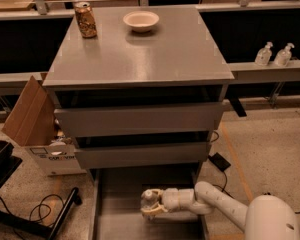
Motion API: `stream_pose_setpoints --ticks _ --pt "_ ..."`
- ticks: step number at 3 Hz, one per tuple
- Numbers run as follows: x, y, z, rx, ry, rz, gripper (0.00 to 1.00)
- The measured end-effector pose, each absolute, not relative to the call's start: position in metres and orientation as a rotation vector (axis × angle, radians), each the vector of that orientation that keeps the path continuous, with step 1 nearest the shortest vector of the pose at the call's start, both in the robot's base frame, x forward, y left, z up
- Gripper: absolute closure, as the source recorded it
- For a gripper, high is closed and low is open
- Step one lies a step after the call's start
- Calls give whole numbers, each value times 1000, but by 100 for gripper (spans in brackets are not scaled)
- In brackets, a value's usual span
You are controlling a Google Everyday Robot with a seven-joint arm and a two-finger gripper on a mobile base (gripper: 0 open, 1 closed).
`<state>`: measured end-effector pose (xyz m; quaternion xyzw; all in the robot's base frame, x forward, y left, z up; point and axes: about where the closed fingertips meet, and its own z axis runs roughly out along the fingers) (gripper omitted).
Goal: Pick blue plastic bottle from bottom drawer and place on counter
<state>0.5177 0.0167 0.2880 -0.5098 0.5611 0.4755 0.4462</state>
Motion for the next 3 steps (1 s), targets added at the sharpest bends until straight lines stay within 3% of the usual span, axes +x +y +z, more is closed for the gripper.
stream_pose_setpoints --ticks 3 --pt "445 0 464 -1212 1371 1238 100"
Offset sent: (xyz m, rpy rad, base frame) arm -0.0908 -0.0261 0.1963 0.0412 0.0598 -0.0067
